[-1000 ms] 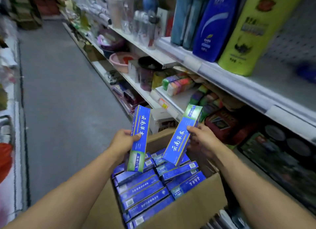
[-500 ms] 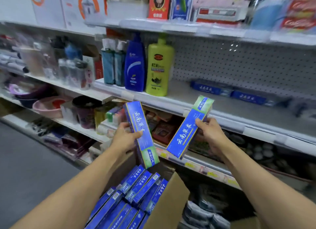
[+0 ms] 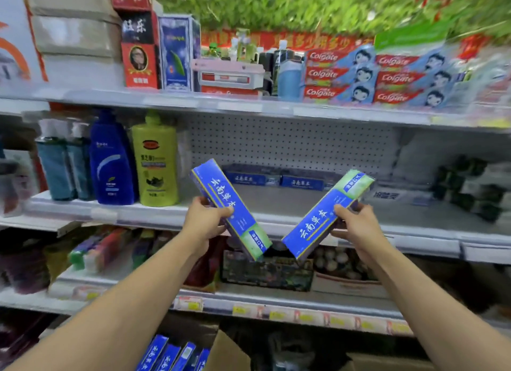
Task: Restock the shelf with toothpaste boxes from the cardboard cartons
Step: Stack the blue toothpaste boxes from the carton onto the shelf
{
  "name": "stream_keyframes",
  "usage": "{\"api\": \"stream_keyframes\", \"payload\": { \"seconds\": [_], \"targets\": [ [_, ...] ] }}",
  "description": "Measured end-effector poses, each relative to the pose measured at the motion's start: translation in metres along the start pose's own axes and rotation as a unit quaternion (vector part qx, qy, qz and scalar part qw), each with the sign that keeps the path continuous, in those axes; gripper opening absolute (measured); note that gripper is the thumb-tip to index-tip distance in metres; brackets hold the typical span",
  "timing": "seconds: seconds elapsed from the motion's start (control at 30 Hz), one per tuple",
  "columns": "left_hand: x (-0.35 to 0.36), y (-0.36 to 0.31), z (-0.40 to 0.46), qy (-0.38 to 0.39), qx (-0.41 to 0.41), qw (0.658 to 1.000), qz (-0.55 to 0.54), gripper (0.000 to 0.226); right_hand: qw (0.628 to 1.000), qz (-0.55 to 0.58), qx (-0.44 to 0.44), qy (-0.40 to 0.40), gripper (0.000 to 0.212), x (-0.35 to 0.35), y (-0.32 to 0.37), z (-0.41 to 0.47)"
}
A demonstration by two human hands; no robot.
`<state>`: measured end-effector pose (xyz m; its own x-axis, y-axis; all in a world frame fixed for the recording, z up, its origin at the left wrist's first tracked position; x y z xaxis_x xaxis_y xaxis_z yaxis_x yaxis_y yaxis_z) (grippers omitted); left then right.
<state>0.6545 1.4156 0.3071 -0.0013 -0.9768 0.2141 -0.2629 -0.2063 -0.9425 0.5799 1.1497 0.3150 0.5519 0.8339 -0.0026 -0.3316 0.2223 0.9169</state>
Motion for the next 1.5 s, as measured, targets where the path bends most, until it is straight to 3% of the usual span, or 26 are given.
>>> {"api": "stream_keyframes", "payload": {
  "seconds": [0.17, 0.3, 0.43, 0.63, 0.77, 1.0, 1.1, 1.2, 1.4, 1.5],
  "targets": [
    [0.036, -0.014, 0.032, 0.030, 0.006, 0.999, -0.031, 0.027, 0.998, 0.052, -0.004, -0.028, 0.003, -0.021, -0.021, 0.051],
    [0.064, -0.015, 0.071, 0.020, 0.027, 0.998, -0.050, 0.025, 0.995, 0.093, 0.001, -0.038, 0.031, -0.021, -0.053, 0.102],
    [0.087, -0.013, 0.115, -0.003, 0.030, 0.996, -0.082, 0.030, 0.993, 0.108, 0.011, -0.045, 0.015, -0.010, -0.089, 0.158],
    [0.104, -0.008, 0.176, -0.039, 0.022, 0.992, -0.119, 0.029, 0.986, 0.148, 0.032, -0.066, 0.031, 0.007, -0.129, 0.219],
    [0.103, 0.000, 0.215, -0.035, -0.001, 0.991, -0.126, 0.032, 0.985, 0.160, 0.033, -0.062, 0.043, 0.021, -0.155, 0.234],
    [0.109, 0.003, 0.260, 0.000, 0.047, 0.990, -0.136, 0.032, 0.980, 0.180, 0.026, -0.083, 0.041, 0.036, -0.172, 0.249],
    [0.113, 0.006, 0.270, 0.022, 0.031, 0.993, -0.115, 0.033, 0.979, 0.170, 0.040, -0.101, 0.035, 0.040, -0.178, 0.250],
    [0.110, 0.005, 0.274, 0.027, 0.026, 0.993, -0.112, 0.033, 0.978, 0.179, 0.036, -0.097, 0.041, 0.040, -0.180, 0.252],
    [0.093, -0.008, 0.275, 0.022, 0.005, 0.999, -0.045, 0.017, 0.976, 0.177, 0.048, -0.115, 0.039, 0.041, -0.175, 0.252],
    [0.080, -0.014, 0.274, 0.011, 0.017, 1.000, -0.009, 0.033, 0.974, 0.187, 0.044, -0.119, 0.041, 0.043, -0.171, 0.249]
  ]
}}
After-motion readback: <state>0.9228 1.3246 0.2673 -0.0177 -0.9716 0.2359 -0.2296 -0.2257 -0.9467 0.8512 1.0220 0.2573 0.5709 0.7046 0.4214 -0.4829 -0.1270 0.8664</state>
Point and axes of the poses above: each hand's wrist, its own z-axis towards the middle knuckle, its own x-axis out of the palm, y = z × x, the point moved 2 cm from there along z, towards the middle knuckle, and after that the axes turned 14 degrees about -x, right-handed, at the moved point
